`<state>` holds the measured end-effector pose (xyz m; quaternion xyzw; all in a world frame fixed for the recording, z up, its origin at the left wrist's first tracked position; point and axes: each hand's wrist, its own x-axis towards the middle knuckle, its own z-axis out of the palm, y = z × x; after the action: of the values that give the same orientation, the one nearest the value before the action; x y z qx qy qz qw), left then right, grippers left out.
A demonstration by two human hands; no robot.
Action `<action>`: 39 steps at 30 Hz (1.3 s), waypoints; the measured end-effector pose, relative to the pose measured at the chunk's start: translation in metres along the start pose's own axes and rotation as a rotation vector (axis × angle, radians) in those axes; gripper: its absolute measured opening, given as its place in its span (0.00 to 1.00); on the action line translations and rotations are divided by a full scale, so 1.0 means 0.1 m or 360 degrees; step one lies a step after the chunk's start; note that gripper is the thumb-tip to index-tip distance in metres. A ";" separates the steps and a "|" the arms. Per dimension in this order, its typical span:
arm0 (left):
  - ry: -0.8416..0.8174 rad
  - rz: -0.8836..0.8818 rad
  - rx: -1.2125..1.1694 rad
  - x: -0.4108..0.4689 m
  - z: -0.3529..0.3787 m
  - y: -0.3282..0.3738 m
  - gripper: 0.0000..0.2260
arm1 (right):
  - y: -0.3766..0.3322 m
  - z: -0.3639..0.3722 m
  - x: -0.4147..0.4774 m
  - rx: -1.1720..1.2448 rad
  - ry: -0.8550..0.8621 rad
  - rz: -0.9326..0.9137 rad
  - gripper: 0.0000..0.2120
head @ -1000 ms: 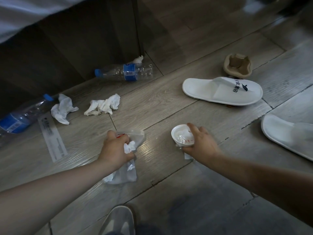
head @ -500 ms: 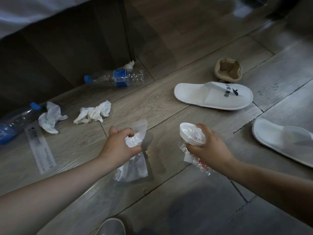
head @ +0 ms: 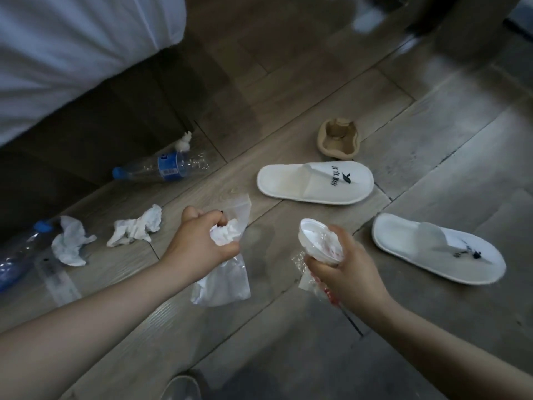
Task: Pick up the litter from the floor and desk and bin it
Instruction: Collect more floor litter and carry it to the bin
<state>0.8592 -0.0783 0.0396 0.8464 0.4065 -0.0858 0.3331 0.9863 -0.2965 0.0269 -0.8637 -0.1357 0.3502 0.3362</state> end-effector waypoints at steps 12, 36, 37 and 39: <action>-0.0076 -0.0127 -0.0085 -1.68 -2.28 1.61 0.15 | -2.09 -1.43 -1.98 0.0102 0.0089 0.0143 0.31; 0.0513 -0.0235 -0.0523 -4.45 -5.76 2.87 0.12 | -5.56 -3.22 -4.70 -0.0035 0.0010 -0.0558 0.25; 0.0584 -0.0285 -0.0552 -4.56 -5.82 2.81 0.11 | -5.66 -3.19 -4.71 -0.0085 -0.0050 -0.0621 0.27; 0.0734 -0.0350 -0.0609 -4.80 -5.95 2.69 0.11 | -5.91 -3.10 -4.75 -0.0172 -0.0161 -0.0767 0.28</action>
<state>0.6702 -0.1244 0.8263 0.7164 0.5692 0.1511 0.3741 0.8613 -0.2349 0.8337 -0.8044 -0.3731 0.2950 0.3560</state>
